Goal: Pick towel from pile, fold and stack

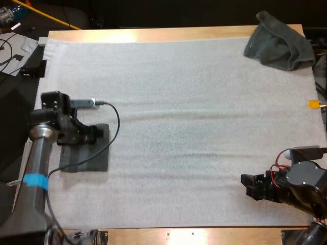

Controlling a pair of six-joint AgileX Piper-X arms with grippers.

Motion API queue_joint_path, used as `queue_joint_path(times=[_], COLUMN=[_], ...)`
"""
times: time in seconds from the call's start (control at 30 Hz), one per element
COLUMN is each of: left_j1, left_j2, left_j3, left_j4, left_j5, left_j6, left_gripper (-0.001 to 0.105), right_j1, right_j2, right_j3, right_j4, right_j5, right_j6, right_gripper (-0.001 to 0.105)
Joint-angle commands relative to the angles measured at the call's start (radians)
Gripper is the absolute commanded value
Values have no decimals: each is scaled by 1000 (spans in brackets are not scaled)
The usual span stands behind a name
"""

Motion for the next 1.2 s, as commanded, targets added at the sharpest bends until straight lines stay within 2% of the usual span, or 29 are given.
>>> queue_joint_path(times=[0.0,0.27,0.33,0.53,0.7,0.93,1.07,1.1,1.17], left_j1=[3,2,-2,-28,-60,-110,-138,-147,-135], left_j2=[-96,-290,-288,-410,-487,-546,-564,-573,-565], left_j3=[-51,-62,-61,-57,-56,-54,-55,-54,-54], left_j4=[15,26,27,52,77,107,121,128,119], left_j5=[21,93,87,120,132,137,133,132,126], left_j6=[-11,-31,-27,-38,-45,-48,-46,-46,-43], left_gripper=[63,63,63,63,64,64,64,63,63], right_j1=[2,-1,0,0,-23,-173,-301,-370,-340], right_j2=[-3,3,-1,47,130,222,243,249,244], right_j3=[-7,-6,-6,-12,-14,-12,-10,-10,-6], right_j4=[-3,-27,-23,-89,-169,-230,-231,-224,-231], right_j5=[-10,-6,14,99,115,70,38,18,41], right_j6=[-1,-25,-29,-136,-192,-275,-322,-344,-323], right_gripper=[66,67,67,67,67,67,67,67,66])
